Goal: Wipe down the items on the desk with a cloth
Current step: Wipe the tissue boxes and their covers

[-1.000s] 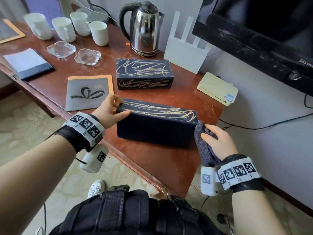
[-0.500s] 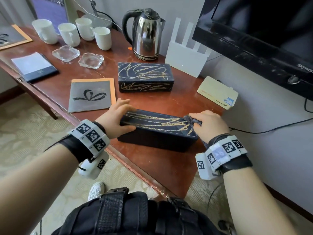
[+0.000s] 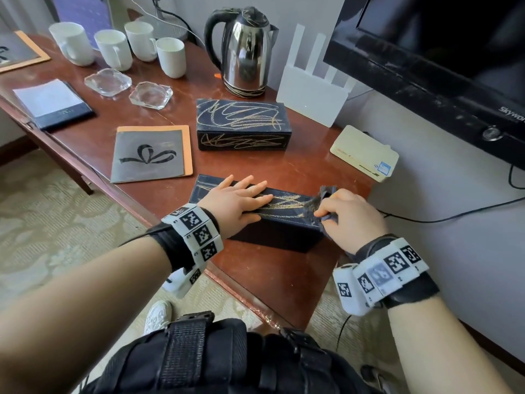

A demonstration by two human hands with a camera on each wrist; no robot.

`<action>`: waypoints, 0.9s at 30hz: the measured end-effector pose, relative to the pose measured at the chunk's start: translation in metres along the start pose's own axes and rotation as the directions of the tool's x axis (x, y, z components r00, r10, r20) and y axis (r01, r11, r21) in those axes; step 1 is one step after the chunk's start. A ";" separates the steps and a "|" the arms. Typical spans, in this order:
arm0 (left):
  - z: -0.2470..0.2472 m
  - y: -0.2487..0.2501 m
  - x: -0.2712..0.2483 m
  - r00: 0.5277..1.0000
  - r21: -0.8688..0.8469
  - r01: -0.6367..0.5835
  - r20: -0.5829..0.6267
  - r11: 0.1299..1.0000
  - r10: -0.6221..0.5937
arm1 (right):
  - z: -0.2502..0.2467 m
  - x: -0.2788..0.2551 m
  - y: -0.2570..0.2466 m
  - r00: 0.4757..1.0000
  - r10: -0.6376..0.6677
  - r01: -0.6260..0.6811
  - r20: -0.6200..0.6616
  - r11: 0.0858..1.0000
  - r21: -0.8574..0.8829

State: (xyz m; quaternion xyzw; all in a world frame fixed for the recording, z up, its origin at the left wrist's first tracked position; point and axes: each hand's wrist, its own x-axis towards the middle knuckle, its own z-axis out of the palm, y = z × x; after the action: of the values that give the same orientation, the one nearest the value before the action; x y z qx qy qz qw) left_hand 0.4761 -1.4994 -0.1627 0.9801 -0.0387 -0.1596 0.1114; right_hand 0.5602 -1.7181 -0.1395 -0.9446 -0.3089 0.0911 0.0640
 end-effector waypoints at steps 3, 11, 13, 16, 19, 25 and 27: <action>-0.002 0.000 0.000 1.000 -0.027 0.001 0.002 1.000 -0.001 | -0.010 -0.010 0.008 0.975 -0.081 0.092 0.209 0.995 -0.040; -0.002 0.000 0.002 1.000 -0.078 -0.001 -0.021 0.997 0.000 | -0.023 0.024 0.009 0.969 0.125 -0.078 -0.211 0.973 0.217; -0.002 -0.001 0.002 1.000 -0.106 0.002 -0.022 0.994 -0.004 | -0.005 0.027 0.004 0.992 0.114 -0.109 -0.053 0.991 0.077; -0.003 -0.002 0.002 1.000 -0.130 0.001 0.002 0.991 -0.001 | 0.005 0.017 0.009 0.998 0.065 -0.065 0.006 0.996 0.053; -0.003 -0.001 0.001 1.000 -0.127 -0.009 0.014 0.992 0.011 | -0.001 0.006 0.014 0.995 -0.097 0.100 0.028 0.988 -0.115; -0.004 -0.001 -0.001 1.000 -0.145 -0.020 -0.003 0.989 0.020 | -0.016 0.014 0.008 0.983 -0.146 0.158 0.109 0.982 -0.104; -0.003 -0.002 -0.001 1.000 -0.145 -0.025 -0.003 0.989 0.025 | -0.012 0.021 -0.008 0.983 -0.170 0.176 0.064 0.979 -0.106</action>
State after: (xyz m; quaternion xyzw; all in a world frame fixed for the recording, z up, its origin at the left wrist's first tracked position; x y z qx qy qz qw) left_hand 0.4766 -1.4971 -0.1601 0.9690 -0.0393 -0.1599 0.1843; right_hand 0.5748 -1.6996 -0.1294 -0.9133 -0.3961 0.0936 0.0107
